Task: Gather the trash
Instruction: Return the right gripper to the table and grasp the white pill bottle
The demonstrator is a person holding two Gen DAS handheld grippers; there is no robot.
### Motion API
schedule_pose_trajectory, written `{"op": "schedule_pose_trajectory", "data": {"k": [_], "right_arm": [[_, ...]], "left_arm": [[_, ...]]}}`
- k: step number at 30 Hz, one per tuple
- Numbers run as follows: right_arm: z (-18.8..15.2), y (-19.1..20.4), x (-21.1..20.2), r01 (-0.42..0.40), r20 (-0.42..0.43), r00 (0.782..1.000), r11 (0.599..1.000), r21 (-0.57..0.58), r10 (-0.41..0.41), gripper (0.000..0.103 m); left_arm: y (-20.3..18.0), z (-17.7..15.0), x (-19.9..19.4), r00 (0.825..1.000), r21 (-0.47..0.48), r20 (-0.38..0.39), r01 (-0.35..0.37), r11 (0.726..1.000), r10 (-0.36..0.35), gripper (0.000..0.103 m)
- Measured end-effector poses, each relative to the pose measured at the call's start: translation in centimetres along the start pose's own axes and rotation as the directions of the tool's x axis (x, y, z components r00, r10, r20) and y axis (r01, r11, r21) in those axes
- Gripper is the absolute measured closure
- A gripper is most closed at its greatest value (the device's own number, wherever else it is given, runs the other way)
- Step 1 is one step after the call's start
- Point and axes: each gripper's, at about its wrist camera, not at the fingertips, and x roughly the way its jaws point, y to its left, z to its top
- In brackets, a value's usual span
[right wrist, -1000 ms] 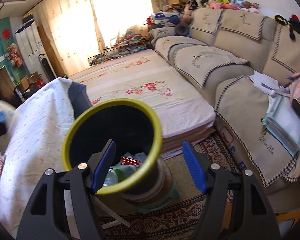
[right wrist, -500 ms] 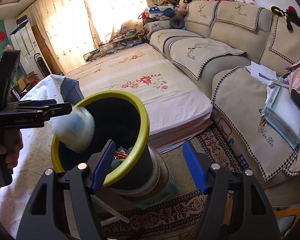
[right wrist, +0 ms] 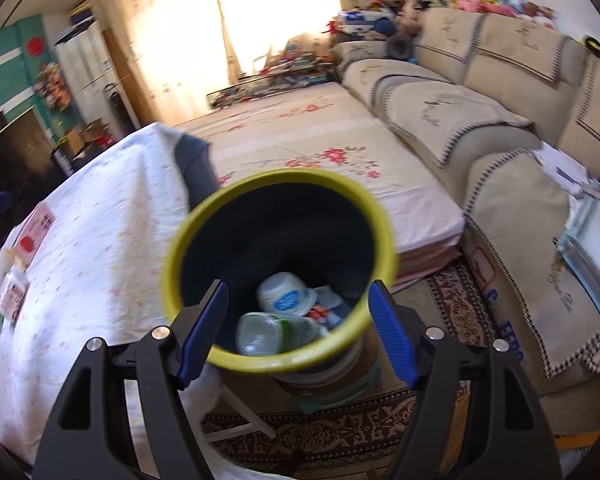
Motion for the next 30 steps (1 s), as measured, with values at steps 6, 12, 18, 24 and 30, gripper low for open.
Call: {"op": "schedule_pose_trajectory", "data": {"k": [6,12,18,24,30], "right_arm": [[0.7,8.6,0.8,-0.097,-0.027,0.995,0.983,-0.157,0.094,0.032],[0.9,19.0,0.9,-0.217,-0.054,0.976,0.933,-0.287,0.211,0.032],[-0.3,29.5,0.7,-0.326,-0.089,0.945,0.868,-0.374,0.316,0.032],[-2.3,36.4,1.5,-0.385,-0.148,0.923,0.829,-0.407,0.356,0.032],[-3.5,40.0,3.8,-0.351,-0.202,0.935,0.843,-0.408,0.292,0.032]], "left_arm": [[7.2,-6.3,-9.3,0.969,-0.106,0.047,-0.238,0.965,0.244,0.005],[14.9,-12.7,-16.2,0.921,-0.276,0.007,-0.372,0.886,0.389,0.005],[18.6,-16.4,-19.4,0.902,-0.355,-0.005,-0.405,0.842,0.432,0.005],[18.4,-16.6,-19.6,0.903,-0.370,0.012,-0.396,0.841,0.430,0.005],[18.9,-17.2,-19.6,0.912,-0.380,0.010,-0.375,0.846,0.409,0.005]]}}
